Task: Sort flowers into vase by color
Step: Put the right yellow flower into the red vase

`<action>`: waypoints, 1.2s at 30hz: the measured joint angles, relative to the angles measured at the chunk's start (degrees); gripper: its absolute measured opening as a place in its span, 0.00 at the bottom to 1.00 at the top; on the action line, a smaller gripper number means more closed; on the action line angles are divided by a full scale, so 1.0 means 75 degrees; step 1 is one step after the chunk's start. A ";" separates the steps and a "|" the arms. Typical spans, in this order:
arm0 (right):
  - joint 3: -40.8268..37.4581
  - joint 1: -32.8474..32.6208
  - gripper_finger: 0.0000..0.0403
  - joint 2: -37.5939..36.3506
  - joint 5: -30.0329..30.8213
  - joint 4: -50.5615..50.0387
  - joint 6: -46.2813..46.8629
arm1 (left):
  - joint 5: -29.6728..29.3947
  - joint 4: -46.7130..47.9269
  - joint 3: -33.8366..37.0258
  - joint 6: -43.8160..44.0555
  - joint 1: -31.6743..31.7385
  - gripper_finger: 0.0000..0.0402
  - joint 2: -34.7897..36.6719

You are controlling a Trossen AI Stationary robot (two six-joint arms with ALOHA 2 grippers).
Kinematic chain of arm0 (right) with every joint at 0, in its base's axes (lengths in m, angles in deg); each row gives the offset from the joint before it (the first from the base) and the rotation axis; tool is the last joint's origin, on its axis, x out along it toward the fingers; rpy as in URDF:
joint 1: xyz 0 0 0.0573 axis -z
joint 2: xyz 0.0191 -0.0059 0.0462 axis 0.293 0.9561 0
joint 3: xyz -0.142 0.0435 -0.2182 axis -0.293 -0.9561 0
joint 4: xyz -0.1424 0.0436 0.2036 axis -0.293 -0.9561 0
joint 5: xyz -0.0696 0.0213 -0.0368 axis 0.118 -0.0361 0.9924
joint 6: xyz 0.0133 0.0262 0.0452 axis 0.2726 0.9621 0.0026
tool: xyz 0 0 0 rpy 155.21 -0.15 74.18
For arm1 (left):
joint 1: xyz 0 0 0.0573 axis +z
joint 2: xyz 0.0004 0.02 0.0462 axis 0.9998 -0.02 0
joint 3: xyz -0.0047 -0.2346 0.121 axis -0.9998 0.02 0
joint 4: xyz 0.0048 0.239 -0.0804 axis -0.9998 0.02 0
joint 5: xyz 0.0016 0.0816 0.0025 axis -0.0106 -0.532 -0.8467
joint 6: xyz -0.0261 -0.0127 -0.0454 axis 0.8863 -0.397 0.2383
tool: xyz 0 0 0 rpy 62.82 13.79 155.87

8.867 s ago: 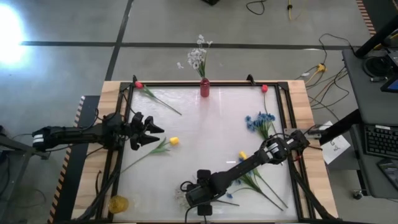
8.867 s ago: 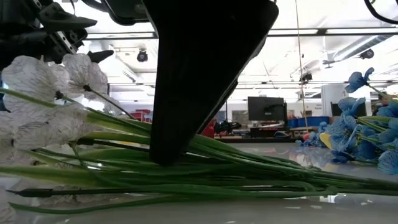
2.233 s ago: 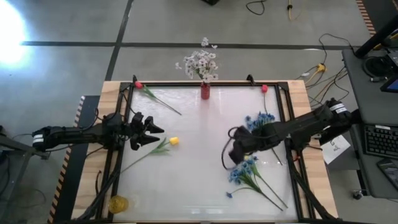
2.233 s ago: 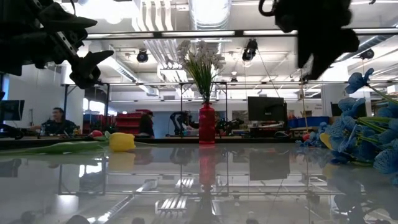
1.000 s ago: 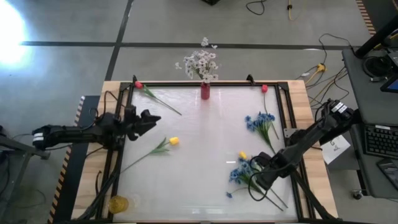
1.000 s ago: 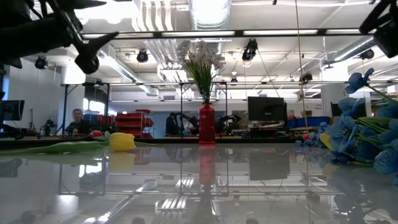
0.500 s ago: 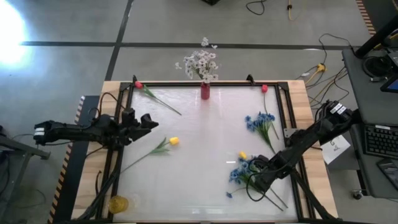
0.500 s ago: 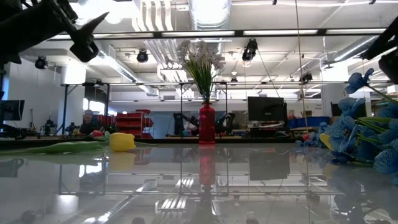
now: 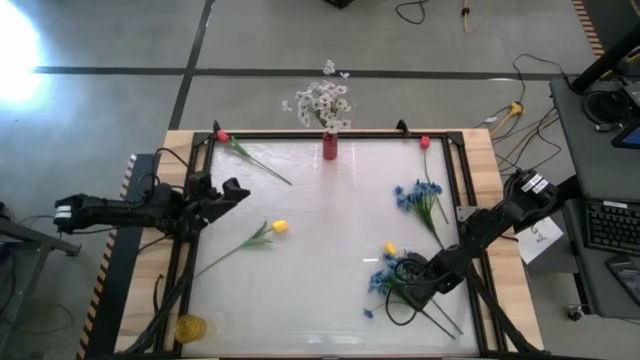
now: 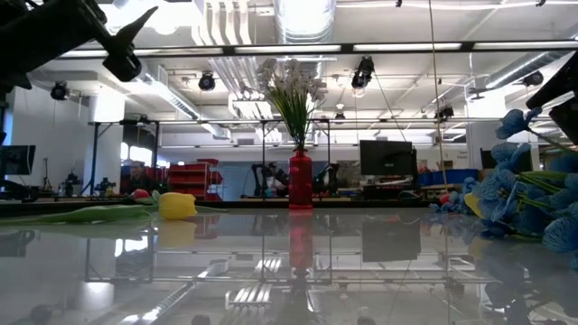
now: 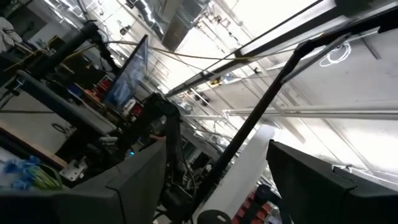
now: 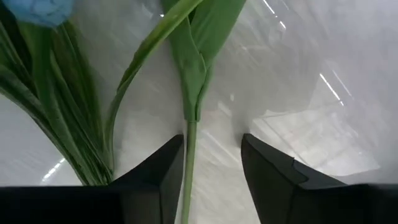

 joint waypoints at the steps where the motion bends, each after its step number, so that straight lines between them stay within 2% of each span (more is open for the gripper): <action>1: -0.0012 0.0017 0.33 -0.0005 0.0001 0.0002 0.0062 | -0.0006 0.0000 0.0000 0.0000 0.0000 0.67 -0.0011; 9: -0.0031 0.0124 0.05 -0.0023 0.0460 0.0071 0.0796 | -0.0408 0.0003 0.0000 -0.0233 0.0003 0.63 -0.0010; 11: -0.0009 0.0154 0.04 -0.0211 0.0530 -0.0118 0.0944 | -0.0405 0.0003 0.0001 -0.0233 0.0003 0.61 0.0017; 13: -0.0007 0.0213 0.03 -0.0467 0.1020 -0.0828 0.1139 | -0.0405 0.0002 0.0000 -0.0234 0.0003 0.60 0.0033; 15: -0.0027 0.0319 0.03 -0.0875 0.1353 -0.1621 0.1353 | -0.0408 0.0007 0.0000 -0.0236 0.0007 0.58 0.0032; 18: 0.0062 0.0582 0.03 -0.1628 0.1746 -0.2047 0.1499 | -0.0441 0.0002 0.0000 -0.0196 0.0012 0.56 -0.0007; 22: 0.0045 0.1532 0.03 -0.2355 0.2648 -0.2052 0.0651 | -0.0534 0.0025 -0.0002 0.0014 0.0015 0.55 -0.0060; 27: 0.0076 0.3382 0.03 -0.2459 0.2781 -0.1698 -0.1709 | -0.0559 0.0864 -0.0542 -0.0139 0.0014 0.55 -0.0277; 29: 0.0139 0.4041 0.03 -0.2337 0.2519 -0.1547 -0.2805 | -0.0559 0.1700 -0.0985 -0.0498 0.0015 0.55 -0.0361; 32: 0.0192 0.4650 0.03 -0.2014 0.1699 -0.1148 -0.4148 | -0.0559 0.3304 -0.1837 -0.1101 0.0014 0.55 -0.0486; 36: 0.0306 0.4685 0.03 -0.1422 0.0637 -0.0460 -0.4857 | -0.0559 0.5622 -0.3157 -0.1626 0.0013 0.55 -0.0503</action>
